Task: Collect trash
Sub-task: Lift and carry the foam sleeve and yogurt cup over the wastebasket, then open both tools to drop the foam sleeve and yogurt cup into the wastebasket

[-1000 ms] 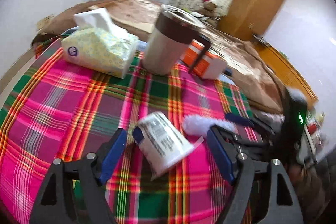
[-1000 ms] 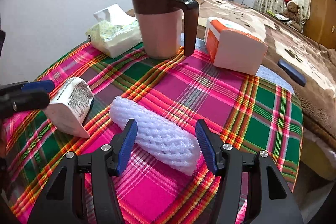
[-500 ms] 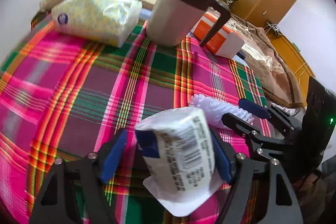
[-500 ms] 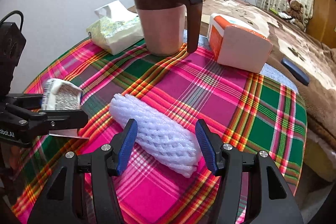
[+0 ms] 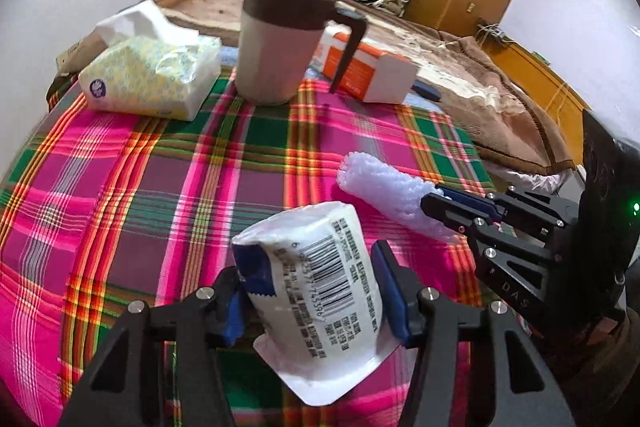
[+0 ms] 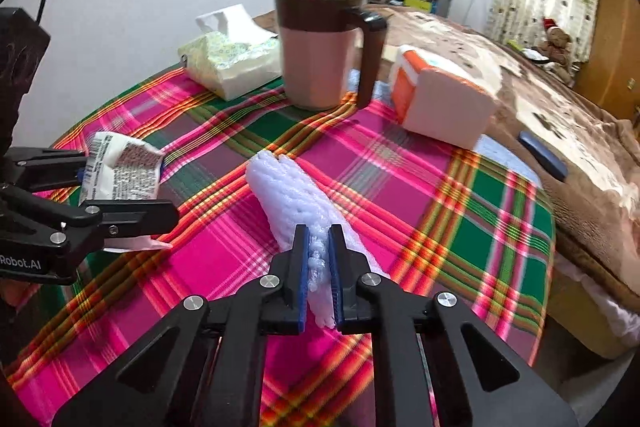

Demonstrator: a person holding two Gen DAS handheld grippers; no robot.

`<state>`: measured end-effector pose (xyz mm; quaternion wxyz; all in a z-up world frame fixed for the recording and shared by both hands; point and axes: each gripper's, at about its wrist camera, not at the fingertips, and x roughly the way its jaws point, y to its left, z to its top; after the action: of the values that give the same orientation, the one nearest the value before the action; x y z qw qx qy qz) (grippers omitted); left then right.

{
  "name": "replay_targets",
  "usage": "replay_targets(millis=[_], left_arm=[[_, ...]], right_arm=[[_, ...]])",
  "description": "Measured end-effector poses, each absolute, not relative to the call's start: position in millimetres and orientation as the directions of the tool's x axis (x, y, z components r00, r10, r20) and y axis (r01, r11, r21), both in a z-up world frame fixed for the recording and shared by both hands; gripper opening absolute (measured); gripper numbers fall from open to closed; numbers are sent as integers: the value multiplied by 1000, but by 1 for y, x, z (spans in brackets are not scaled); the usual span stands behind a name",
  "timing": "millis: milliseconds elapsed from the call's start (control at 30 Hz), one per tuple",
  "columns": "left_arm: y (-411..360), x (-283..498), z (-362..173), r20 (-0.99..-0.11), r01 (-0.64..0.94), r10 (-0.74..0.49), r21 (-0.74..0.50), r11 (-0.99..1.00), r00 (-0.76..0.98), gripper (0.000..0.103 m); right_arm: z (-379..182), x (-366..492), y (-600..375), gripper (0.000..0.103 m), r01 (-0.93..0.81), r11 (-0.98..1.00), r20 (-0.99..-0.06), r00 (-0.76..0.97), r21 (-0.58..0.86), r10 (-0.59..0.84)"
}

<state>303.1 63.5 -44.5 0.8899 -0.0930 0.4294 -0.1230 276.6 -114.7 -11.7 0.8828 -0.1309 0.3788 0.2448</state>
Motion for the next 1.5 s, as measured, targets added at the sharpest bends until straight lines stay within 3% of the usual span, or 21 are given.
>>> replay_targets(millis=[500,800,1167,1500], left_arm=[[-4,239,10,-657,293,-297,-121,949,692,57],[-77,200,27,-629,438,-404,-110,892,665,57],[-194,163,20,-645,619,-531,-113,777,550,58],[-249,148,1,-683,676,-550,-111,729,481,58]], right_arm=[[39,208,-176,9,-401,916,-636,709,-10,304],[56,151,-245,10,-235,972,-597,782,-16,179],[37,109,-336,10,32,999,-647,762,-24,-40],[3,100,-377,10,170,985,-725,675,-28,-137]])
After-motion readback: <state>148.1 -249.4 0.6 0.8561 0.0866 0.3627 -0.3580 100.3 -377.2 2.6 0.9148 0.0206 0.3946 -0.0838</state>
